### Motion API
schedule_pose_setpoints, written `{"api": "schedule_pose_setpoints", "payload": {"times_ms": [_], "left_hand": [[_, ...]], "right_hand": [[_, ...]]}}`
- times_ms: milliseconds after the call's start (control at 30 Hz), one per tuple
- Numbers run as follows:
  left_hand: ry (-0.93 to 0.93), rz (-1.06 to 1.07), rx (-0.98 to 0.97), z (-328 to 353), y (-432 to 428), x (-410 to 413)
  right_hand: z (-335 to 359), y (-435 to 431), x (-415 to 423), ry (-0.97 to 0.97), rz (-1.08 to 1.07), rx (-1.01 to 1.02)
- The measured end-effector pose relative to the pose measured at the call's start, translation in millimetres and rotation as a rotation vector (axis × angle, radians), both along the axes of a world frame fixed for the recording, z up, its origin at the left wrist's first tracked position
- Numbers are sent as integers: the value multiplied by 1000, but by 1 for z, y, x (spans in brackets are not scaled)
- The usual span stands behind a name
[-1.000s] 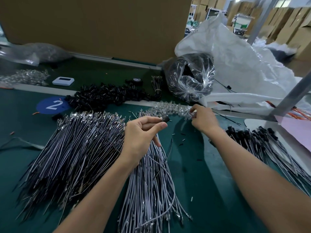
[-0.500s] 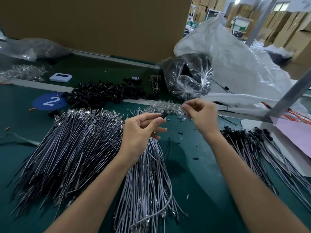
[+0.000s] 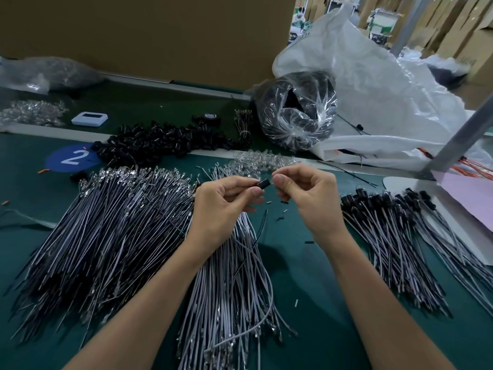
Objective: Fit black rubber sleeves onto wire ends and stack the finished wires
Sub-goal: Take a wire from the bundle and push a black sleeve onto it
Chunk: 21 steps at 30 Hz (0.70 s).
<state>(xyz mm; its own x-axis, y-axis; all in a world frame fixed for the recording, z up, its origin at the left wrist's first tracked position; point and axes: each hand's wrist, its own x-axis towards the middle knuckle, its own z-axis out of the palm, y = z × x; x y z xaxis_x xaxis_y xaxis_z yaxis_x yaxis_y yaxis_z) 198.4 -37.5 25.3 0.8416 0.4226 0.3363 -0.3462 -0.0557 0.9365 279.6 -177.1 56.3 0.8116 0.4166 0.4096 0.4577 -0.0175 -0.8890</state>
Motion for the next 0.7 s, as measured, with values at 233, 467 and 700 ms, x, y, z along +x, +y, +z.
{"api": "schedule_pose_setpoints", "payload": {"times_ms": [233,467,700], "left_hand": [[-14,15,139,-2,1,-2],[-7,20,203,-8,2,-1],[-77,85,391,-10,0,-1]], "right_hand": [[-1,-3,2,14,70,-16],[-1,-13,4,127,170,-92],[2,-15,5,262,185,-76]]}}
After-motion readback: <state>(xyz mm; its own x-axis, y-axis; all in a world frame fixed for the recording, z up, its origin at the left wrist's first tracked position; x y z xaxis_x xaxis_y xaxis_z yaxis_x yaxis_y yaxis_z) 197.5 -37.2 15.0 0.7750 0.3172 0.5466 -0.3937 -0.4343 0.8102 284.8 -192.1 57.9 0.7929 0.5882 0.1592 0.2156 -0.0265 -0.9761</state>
